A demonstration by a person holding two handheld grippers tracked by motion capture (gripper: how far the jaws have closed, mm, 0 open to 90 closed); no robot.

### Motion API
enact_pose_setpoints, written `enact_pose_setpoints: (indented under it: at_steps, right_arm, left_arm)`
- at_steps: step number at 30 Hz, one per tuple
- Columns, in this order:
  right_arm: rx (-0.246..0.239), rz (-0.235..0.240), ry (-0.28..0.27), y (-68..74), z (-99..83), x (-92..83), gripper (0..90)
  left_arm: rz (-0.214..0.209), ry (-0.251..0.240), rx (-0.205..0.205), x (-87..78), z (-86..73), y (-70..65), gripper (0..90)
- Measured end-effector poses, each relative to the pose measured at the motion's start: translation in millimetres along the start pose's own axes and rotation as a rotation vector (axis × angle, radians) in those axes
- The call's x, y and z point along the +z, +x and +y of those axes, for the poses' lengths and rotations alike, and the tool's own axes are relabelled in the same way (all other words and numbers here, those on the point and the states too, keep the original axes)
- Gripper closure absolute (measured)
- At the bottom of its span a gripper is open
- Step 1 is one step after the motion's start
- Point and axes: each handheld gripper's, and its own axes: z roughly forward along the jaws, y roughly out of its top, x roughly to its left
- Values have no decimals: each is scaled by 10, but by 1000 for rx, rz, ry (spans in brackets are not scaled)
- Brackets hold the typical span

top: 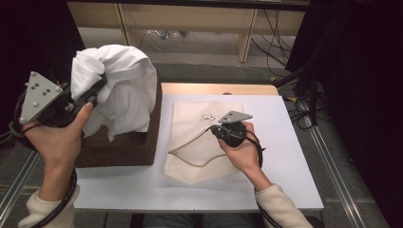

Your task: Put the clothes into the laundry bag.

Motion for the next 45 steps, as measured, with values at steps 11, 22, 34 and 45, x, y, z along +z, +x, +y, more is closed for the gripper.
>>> enact_pose_setpoints:
  at_steps: [11,22,34,45]
  right_arm:
    - [19,-5,0,13,-2,-8,889]
    - [16,-7,0,8,0,-13,889]
    - [4,-5,-2,-2,3,-21,889]
    - [-23,-13,-19,-29,9,-39,890]
  left_arm:
    - [-98,-50,48,-368,260,-292,748]
    - [-234,-43,33,-505,360,-566,746]
    - [-412,-21,17,-546,410,-872,744]
    - [-524,62,-62,-359,188,-1065,742]
